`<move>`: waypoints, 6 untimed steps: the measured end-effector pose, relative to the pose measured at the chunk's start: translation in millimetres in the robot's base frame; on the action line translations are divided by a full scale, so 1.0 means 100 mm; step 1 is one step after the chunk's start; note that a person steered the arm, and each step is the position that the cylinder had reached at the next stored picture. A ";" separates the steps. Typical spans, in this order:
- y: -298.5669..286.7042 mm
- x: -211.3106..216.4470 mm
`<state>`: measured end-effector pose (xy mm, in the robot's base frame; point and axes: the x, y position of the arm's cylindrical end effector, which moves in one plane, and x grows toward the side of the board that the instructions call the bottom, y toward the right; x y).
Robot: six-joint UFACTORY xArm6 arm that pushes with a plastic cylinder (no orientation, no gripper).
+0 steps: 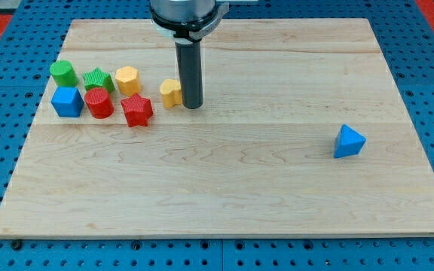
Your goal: Move your arm above the green circle
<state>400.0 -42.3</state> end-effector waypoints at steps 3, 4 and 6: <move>-0.92 -0.24; -0.90 -0.38; -0.92 -1.38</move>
